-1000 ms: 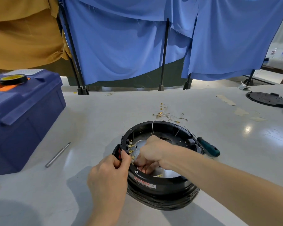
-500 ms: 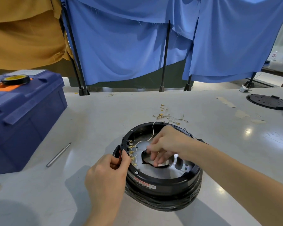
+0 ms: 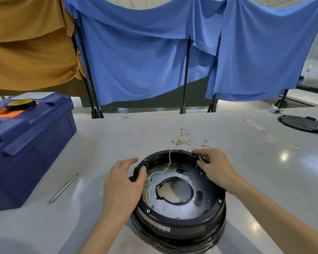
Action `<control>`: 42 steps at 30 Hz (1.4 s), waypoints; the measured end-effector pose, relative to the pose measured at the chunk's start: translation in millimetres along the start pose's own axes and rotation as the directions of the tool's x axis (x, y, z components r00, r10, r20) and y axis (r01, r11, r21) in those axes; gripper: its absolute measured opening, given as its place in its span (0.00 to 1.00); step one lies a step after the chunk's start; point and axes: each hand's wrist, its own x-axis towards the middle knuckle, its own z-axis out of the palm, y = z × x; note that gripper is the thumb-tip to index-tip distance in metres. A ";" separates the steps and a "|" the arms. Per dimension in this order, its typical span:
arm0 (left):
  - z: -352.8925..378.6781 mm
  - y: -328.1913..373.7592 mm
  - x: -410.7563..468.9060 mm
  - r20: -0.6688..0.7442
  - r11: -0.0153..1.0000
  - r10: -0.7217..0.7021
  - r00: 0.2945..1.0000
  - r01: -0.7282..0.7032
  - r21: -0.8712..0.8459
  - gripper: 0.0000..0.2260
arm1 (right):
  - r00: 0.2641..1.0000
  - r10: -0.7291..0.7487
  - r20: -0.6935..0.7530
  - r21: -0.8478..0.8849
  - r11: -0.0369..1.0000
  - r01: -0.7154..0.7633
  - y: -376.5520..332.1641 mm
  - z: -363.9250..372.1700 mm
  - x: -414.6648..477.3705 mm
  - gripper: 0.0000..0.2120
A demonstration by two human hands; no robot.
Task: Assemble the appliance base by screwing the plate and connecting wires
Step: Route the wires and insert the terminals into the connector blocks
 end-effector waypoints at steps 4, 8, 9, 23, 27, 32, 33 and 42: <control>2.5 -3.3 10.2 0.088 0.999 0.032 0.996 -0.034 0.022 0.13 | 0.998 0.064 0.011 0.130 0.989 -0.065 -1.2 7.8 4.3 0.19; -2.5 -9.0 21.2 0.100 0.987 -0.004 0.995 -0.013 0.162 0.13 | 0.995 0.102 0.021 0.249 0.963 -0.104 -2.0 15.6 6.6 0.18; -3.5 -7.9 23.9 0.091 0.971 0.005 0.996 -0.027 0.239 0.13 | 0.994 0.105 0.021 0.266 0.958 -0.107 -2.3 17.8 7.5 0.18; 47.1 41.1 59.6 0.300 0.971 0.041 0.953 -0.109 0.213 0.12 | 0.994 0.099 0.045 0.418 0.902 -0.109 -1.4 26.7 12.2 0.17; 35.5 32.8 59.9 0.282 0.998 0.055 0.958 -0.047 -0.034 0.03 | 0.991 0.119 0.060 0.495 0.858 -0.133 0.4 26.0 11.1 0.14; 31.1 24.9 44.2 0.353 0.987 0.144 0.924 -0.111 -0.114 0.04 | 0.994 0.015 -0.107 0.634 0.771 0.056 -0.4 22.2 4.2 0.15; 31.9 23.9 42.5 0.360 0.986 0.156 0.920 -0.124 -0.110 0.04 | 0.990 -0.011 -0.141 0.637 0.765 0.100 -0.9 22.0 3.1 0.12; 34.3 39.6 37.1 0.429 0.917 0.392 0.814 -0.383 -0.112 0.18 | 0.988 -0.100 -0.116 0.680 0.717 0.153 1.5 21.9 5.9 0.10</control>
